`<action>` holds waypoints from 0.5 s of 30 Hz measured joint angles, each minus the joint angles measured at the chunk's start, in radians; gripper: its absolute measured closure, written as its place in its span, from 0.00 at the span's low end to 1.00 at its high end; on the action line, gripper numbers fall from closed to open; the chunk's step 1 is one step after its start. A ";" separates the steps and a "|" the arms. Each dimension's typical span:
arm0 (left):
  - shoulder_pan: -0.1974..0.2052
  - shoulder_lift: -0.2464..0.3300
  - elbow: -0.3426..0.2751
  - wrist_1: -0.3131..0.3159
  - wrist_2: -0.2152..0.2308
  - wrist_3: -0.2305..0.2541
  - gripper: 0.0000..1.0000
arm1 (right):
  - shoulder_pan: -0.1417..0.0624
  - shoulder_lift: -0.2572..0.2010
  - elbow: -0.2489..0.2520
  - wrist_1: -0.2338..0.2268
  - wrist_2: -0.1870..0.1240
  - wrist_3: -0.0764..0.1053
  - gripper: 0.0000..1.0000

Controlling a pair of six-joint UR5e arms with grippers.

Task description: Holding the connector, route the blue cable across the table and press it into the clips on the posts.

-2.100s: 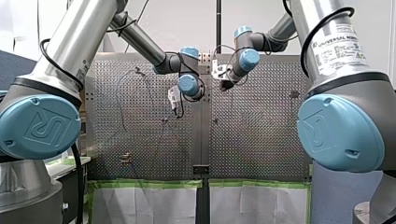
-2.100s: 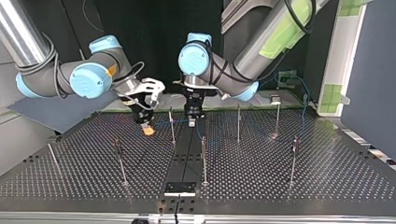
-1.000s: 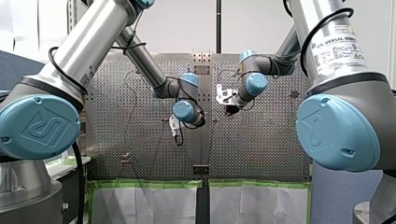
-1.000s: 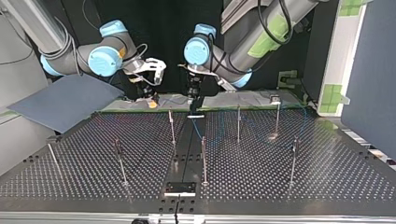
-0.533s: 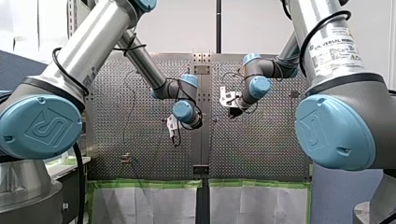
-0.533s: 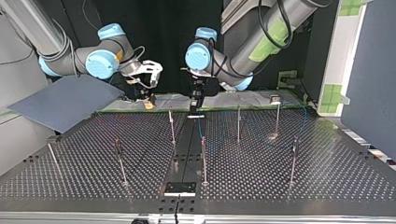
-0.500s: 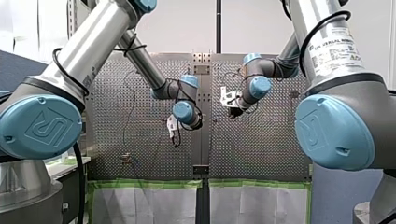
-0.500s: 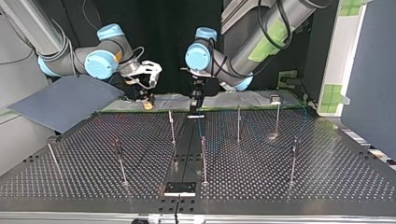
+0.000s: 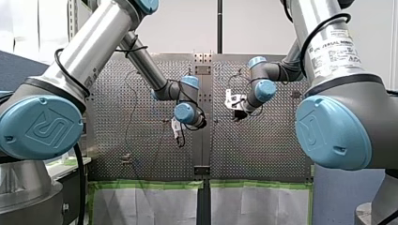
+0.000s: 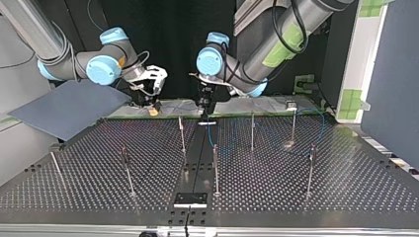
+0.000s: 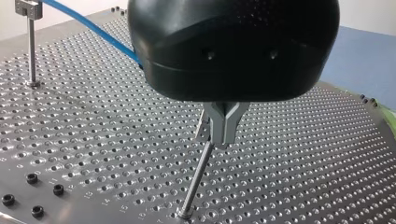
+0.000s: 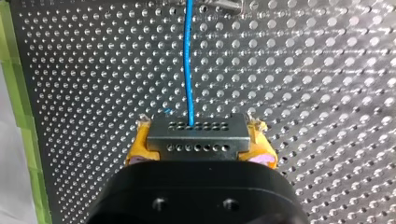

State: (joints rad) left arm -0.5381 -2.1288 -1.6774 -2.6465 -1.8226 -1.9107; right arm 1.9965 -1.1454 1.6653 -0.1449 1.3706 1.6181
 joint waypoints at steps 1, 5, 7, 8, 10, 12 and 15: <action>0.001 0.000 0.001 0.000 0.000 0.000 1.00 | -0.003 0.001 0.000 -0.002 0.000 0.002 1.00; 0.004 0.000 0.004 0.000 0.004 -0.001 1.00 | -0.018 0.008 0.001 -0.011 -0.001 0.013 1.00; 0.005 -0.001 0.004 0.001 0.007 -0.001 1.00 | -0.027 0.013 0.001 -0.018 -0.001 0.017 1.00; 0.006 -0.001 0.004 0.002 0.009 -0.001 1.00 | -0.030 0.015 0.001 -0.022 -0.001 0.018 1.00; 0.006 -0.001 0.004 0.005 0.014 -0.001 1.00 | -0.036 0.022 0.001 -0.032 -0.001 0.020 1.00; 0.006 -0.003 0.004 0.012 0.026 -0.001 1.00 | -0.042 0.033 0.001 -0.042 -0.002 0.022 1.00; 0.004 -0.015 0.007 0.023 0.050 -0.004 1.00 | -0.048 0.042 0.001 -0.062 -0.005 0.023 1.00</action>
State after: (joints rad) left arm -0.5343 -2.1435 -1.6702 -2.6231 -1.7722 -1.9143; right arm 1.9488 -1.1034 1.6658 -0.2073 1.3656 1.6414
